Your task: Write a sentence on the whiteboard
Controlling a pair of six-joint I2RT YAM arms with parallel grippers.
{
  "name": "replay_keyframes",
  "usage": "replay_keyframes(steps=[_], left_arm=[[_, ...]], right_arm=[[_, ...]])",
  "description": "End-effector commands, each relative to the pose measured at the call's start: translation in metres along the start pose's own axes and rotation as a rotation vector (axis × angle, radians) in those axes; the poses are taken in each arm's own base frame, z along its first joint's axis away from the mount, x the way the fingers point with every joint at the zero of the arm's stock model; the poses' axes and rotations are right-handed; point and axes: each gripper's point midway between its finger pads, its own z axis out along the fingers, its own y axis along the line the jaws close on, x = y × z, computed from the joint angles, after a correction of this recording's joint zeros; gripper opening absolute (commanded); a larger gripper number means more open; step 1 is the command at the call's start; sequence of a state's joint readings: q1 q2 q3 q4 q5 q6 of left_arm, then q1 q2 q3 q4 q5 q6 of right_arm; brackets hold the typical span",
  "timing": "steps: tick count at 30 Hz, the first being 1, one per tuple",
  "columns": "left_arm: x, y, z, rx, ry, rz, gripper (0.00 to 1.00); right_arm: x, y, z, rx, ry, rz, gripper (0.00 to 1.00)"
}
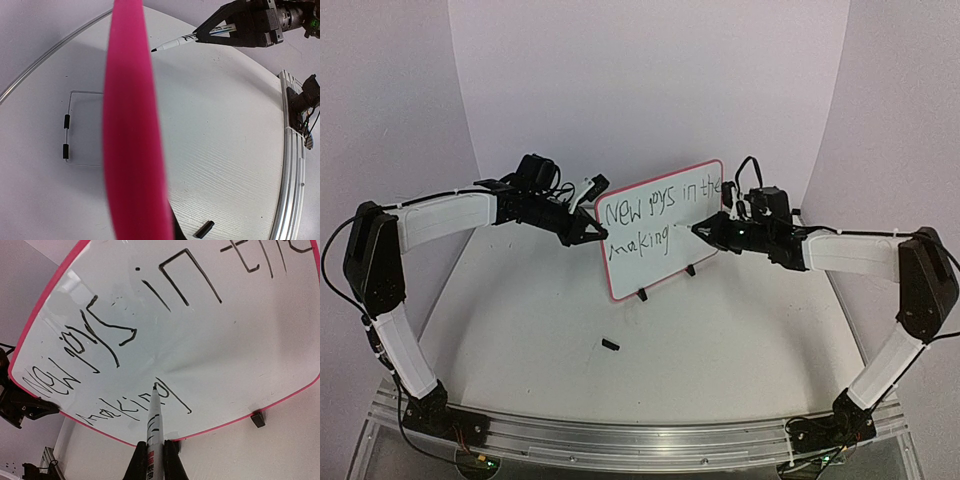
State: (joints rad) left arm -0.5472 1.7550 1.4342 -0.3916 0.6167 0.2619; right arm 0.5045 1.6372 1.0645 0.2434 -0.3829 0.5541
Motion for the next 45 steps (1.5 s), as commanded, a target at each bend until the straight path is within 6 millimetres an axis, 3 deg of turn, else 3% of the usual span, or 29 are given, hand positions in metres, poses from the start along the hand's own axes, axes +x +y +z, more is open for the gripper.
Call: replay_keyframes(steps=[1, 7, 33, 40, 45], left_arm=[[0.036, -0.029, 0.013, 0.113, 0.132, -0.081, 0.0], [0.037, -0.029, 0.014, 0.113, 0.134, -0.082, 0.0], [0.039, -0.028, 0.016, 0.114, 0.138, -0.085, 0.0], [0.039, -0.027, 0.016, 0.114, 0.139, -0.086, 0.0], [0.039, -0.027, 0.016, 0.112, 0.139, -0.086, 0.0]], right_arm=[[-0.001, -0.016, 0.005, 0.057, -0.027, 0.006, 0.0], [0.005, -0.027, 0.014, 0.09, -0.004, 0.013, 0.0], [0.008, -0.035, 0.033, 0.101, 0.019, 0.01, 0.0], [0.006, -0.033, 0.03, 0.1, 0.013, 0.007, 0.0], [0.002, -0.027, 0.01, 0.1, -0.018, 0.004, 0.0]])
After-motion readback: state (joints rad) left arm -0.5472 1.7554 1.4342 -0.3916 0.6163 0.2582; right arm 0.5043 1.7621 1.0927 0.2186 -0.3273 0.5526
